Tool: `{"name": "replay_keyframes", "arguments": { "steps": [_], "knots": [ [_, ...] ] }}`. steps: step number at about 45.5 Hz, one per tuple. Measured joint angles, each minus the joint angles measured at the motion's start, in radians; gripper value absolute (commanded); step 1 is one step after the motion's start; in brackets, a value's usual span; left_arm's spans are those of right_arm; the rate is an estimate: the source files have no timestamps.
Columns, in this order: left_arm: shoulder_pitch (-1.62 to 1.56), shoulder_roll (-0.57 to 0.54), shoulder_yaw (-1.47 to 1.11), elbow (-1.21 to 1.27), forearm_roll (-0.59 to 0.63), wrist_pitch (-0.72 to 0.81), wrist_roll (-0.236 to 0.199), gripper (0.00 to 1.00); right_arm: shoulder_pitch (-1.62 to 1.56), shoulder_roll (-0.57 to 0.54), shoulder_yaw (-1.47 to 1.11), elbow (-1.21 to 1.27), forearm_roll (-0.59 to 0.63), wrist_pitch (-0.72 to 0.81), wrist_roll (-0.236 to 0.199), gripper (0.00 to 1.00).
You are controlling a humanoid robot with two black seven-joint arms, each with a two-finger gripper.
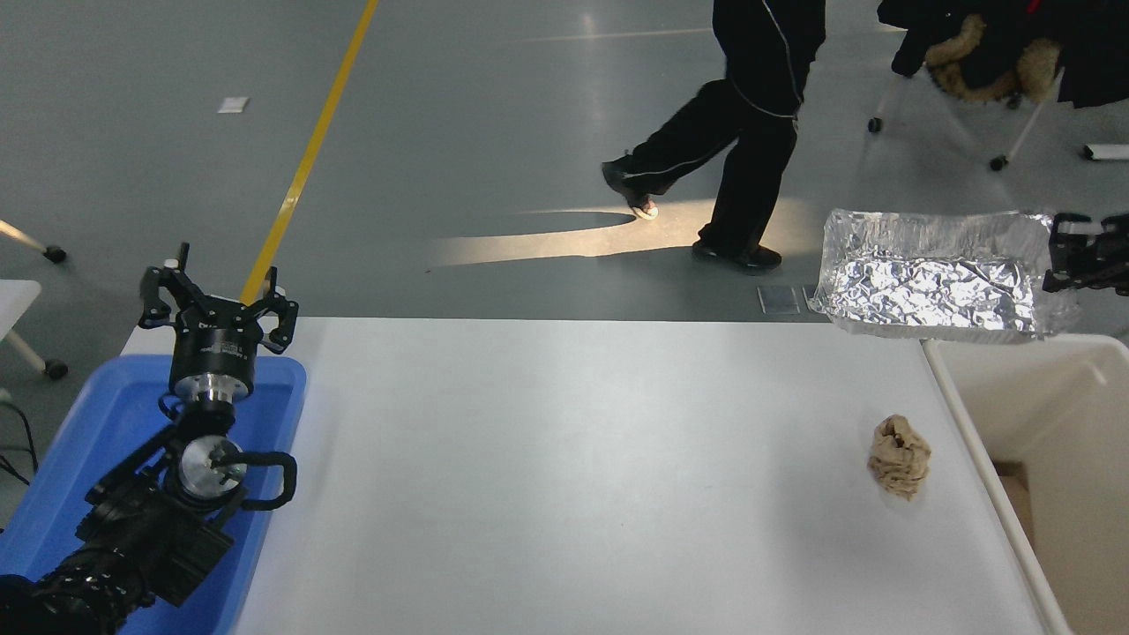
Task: Pick up foil plate and place in dustbin
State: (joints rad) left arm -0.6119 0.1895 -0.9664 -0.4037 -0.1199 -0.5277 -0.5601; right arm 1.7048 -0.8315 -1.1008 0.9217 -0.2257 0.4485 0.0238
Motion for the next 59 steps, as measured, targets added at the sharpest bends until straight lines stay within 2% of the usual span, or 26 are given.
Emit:
{"name": "replay_keyframes", "arguments": {
  "steps": [8,20,27,39,40,41,44,45,46,59],
  "knots": [
    [0.000,0.000,0.000,0.000,0.000,0.000,0.000,0.99,-0.359,-0.023,0.250,-0.265,0.043,-0.021,0.000,0.00],
    [0.000,0.000,-0.001,0.000,0.000,0.000,0.000,0.99,-0.823,0.096,0.546,-0.692,0.142,-0.059,-0.001,0.00],
    [0.000,0.000,-0.001,0.000,0.000,0.000,0.000,0.99,-0.989,0.166,0.615,-0.819,0.218,-0.115,-0.003,0.00],
    [0.000,0.000,-0.002,0.000,0.000,0.000,0.000,0.99,-1.156,0.262,0.660,-0.899,0.295,-0.225,-0.007,0.00],
    [0.000,0.000,-0.001,0.000,0.000,0.000,0.000,0.99,-1.166,0.271,0.663,-0.903,0.300,-0.234,-0.007,0.04],
    [0.000,0.000,-0.001,0.000,0.000,0.000,0.000,0.99,-1.173,0.276,0.664,-0.906,0.304,-0.239,-0.007,0.20],
    [0.000,0.000,-0.002,0.000,0.000,0.000,0.000,0.99,-1.190,0.291,0.668,-0.913,0.317,-0.254,-0.008,0.84],
    [0.000,0.000,-0.002,0.000,0.000,0.000,0.000,0.99,-1.194,0.295,0.669,-0.914,0.320,-0.257,-0.008,0.97],
    [0.000,0.000,-0.002,0.000,0.000,0.000,0.000,0.99,-1.200,0.300,0.670,-0.917,0.325,-0.262,-0.008,1.00],
    [0.000,0.000,-0.002,0.000,0.000,0.000,0.000,0.99,-1.222,0.322,0.672,-0.923,0.350,-0.282,-0.004,1.00]
  ]
}}
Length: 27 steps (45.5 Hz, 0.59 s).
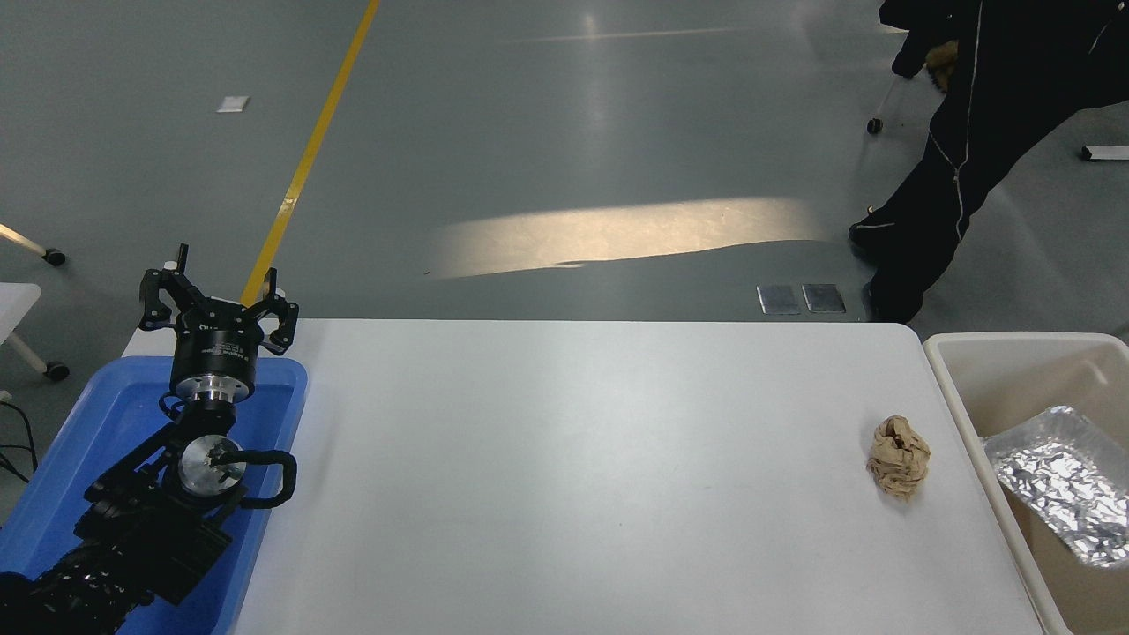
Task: Pick up foil plate and place in dustbin
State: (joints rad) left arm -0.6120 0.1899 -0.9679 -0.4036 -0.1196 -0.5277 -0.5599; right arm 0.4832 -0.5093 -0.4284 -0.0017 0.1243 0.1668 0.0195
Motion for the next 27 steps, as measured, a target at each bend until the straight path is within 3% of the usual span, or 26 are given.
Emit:
{"name": "replay_keyframes", "arguments": {
  "steps": [15,27],
  "knots": [
    [0.000,0.000,0.001,-0.001,0.001,-0.001,0.000,0.99,0.166,-0.081,-0.064,0.102,-0.023,0.067,0.014,1.00],
    [-0.001,0.000,0.002,-0.001,0.004,-0.002,0.000,0.99,0.619,-0.234,-0.363,0.574,-0.083,0.080,0.023,1.00]
  ]
}}
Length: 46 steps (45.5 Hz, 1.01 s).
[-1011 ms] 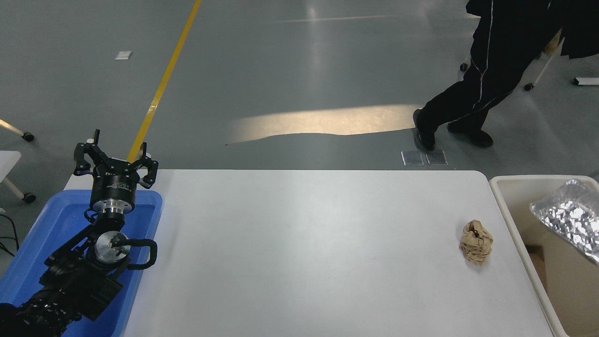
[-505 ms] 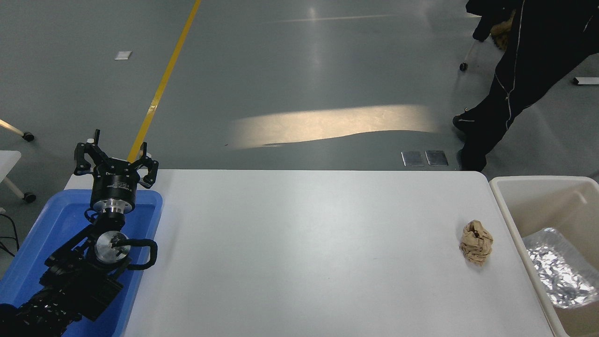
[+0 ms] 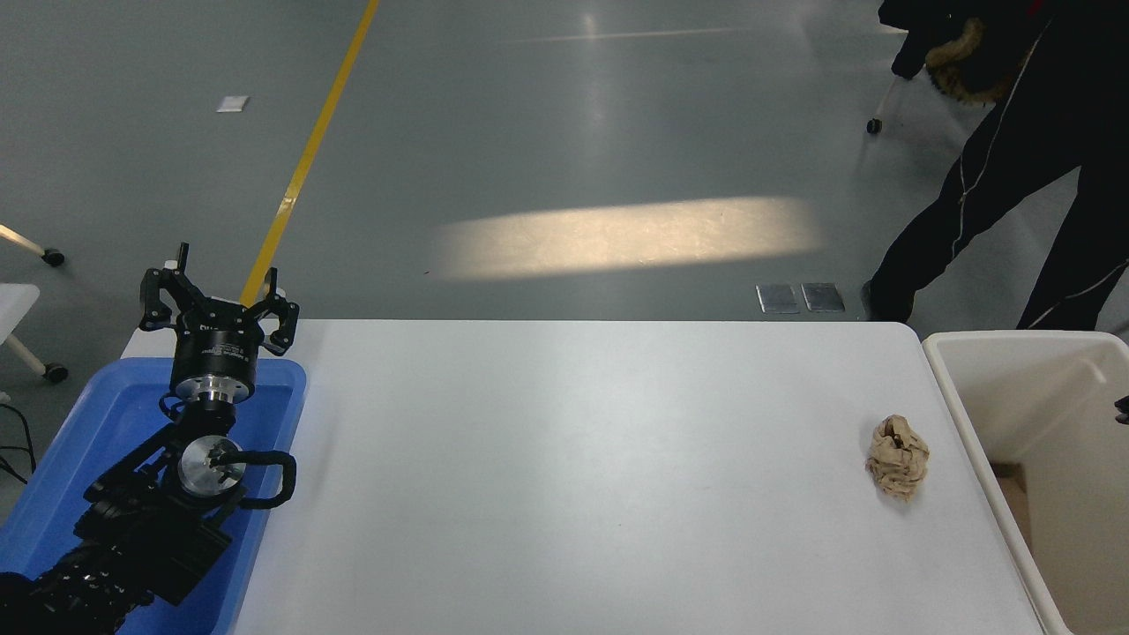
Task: Pick up foil plate and place in dustbin
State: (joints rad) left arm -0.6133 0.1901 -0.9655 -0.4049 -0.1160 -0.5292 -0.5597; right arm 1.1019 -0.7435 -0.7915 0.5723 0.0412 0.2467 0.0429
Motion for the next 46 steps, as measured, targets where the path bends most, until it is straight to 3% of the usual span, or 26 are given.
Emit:
{"name": "replay_keyframes", "arguments": {
  "steps": [8,20,33,46],
  "knots": [
    [0.000,0.000,0.000,0.000,0.001,0.000,0.002,0.99,0.428,0.010,-0.296,0.414,-0.011,-0.003,0.002,1.00],
    [0.002,0.000,0.000,0.000,-0.001,0.000,0.002,0.99,0.985,0.182,-0.606,0.909,-0.012,0.019,0.003,1.00],
    [0.003,0.000,-0.001,0.001,-0.002,0.000,0.000,0.99,1.427,0.374,-0.636,1.106,0.071,0.280,0.002,1.00],
    [0.003,0.000,-0.001,0.001,-0.002,0.000,0.000,0.99,1.604,0.568,-0.606,1.156,0.236,0.447,-0.003,1.00]
  ]
}}
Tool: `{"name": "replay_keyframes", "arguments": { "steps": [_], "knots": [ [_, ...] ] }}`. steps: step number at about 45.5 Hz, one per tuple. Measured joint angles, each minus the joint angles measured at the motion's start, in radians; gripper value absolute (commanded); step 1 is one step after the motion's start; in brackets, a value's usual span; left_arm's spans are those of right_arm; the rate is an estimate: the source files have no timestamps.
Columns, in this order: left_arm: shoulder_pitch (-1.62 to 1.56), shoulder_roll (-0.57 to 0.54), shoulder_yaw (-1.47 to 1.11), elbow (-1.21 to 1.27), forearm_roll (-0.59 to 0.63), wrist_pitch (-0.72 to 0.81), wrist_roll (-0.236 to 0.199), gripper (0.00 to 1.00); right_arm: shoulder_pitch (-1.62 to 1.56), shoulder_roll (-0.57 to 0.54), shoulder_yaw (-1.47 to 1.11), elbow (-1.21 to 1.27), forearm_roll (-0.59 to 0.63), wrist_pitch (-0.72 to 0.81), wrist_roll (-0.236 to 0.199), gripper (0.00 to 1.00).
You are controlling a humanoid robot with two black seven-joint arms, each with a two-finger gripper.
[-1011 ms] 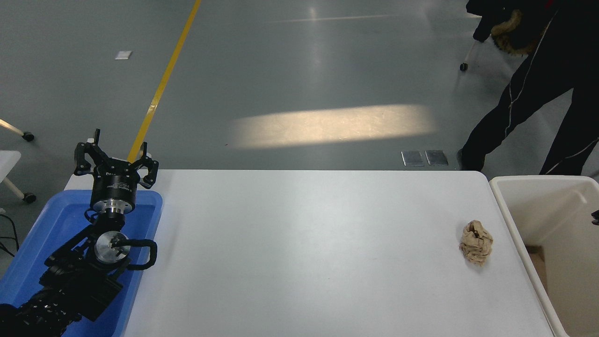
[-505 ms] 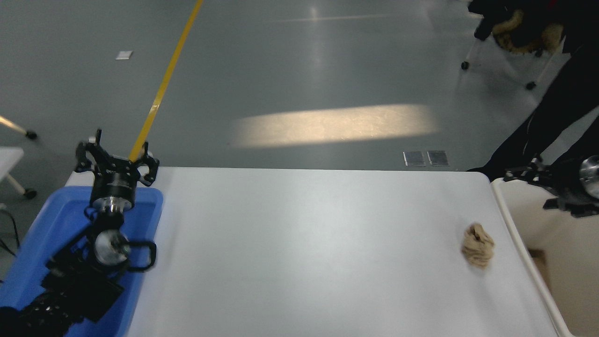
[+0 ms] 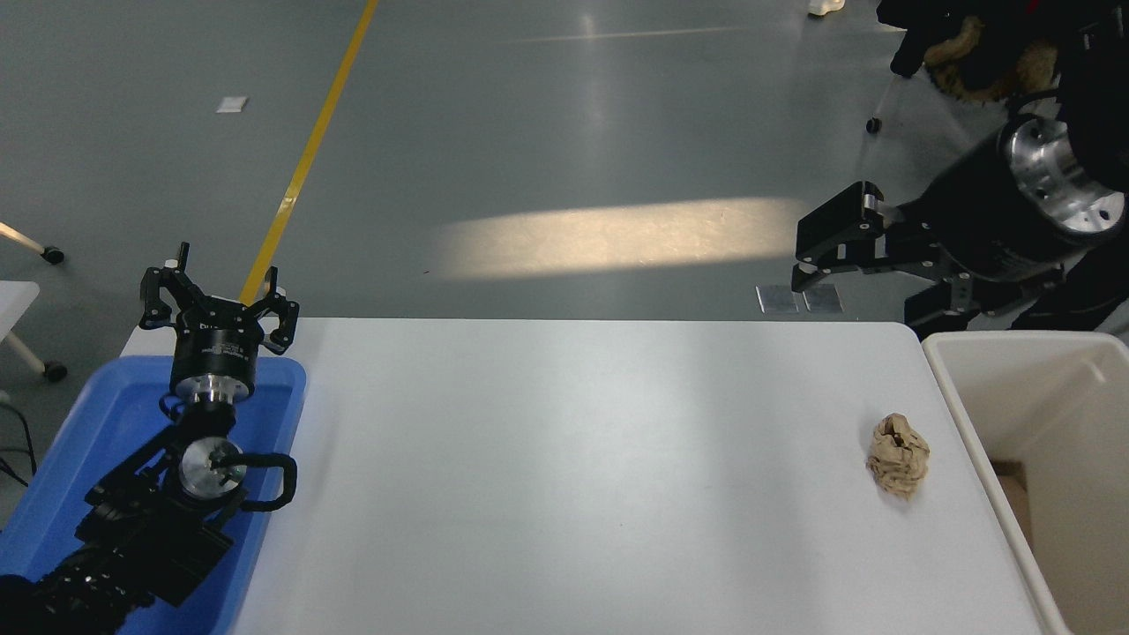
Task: Pick up foil plate and place in dustbin
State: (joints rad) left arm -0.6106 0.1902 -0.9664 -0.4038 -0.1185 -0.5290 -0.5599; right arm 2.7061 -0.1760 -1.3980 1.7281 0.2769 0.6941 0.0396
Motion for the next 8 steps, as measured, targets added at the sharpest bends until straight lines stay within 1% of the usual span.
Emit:
{"name": "replay_keyframes", "arguments": {
  "steps": [8],
  "knots": [
    [0.000,0.000,0.000,0.000,0.000,0.000,0.000,0.99,0.005,0.084,-0.001,0.010,0.094,0.030,-0.002,1.00]
  ]
}}
